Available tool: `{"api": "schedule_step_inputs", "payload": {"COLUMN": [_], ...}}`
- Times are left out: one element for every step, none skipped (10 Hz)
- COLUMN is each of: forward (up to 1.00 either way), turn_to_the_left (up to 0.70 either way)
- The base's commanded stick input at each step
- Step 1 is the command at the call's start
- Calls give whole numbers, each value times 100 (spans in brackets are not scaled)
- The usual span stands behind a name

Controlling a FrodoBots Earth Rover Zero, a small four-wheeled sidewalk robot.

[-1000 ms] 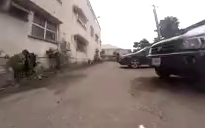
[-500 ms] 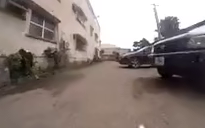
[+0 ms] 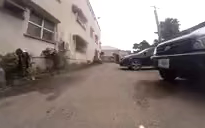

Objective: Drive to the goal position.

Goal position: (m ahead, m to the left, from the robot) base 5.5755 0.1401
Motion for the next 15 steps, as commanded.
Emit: {"api": "schedule_step_inputs", "payload": {"forward": [30, 30, 30, 30, 30, 30, 30, 30, 30, 30, 30, 30, 30, 30, 30], "turn_to_the_left": [0, 0, 0, 0, 0, 0, 0, 0, 0, 0, 0, 0, 0, 0, 0]}}
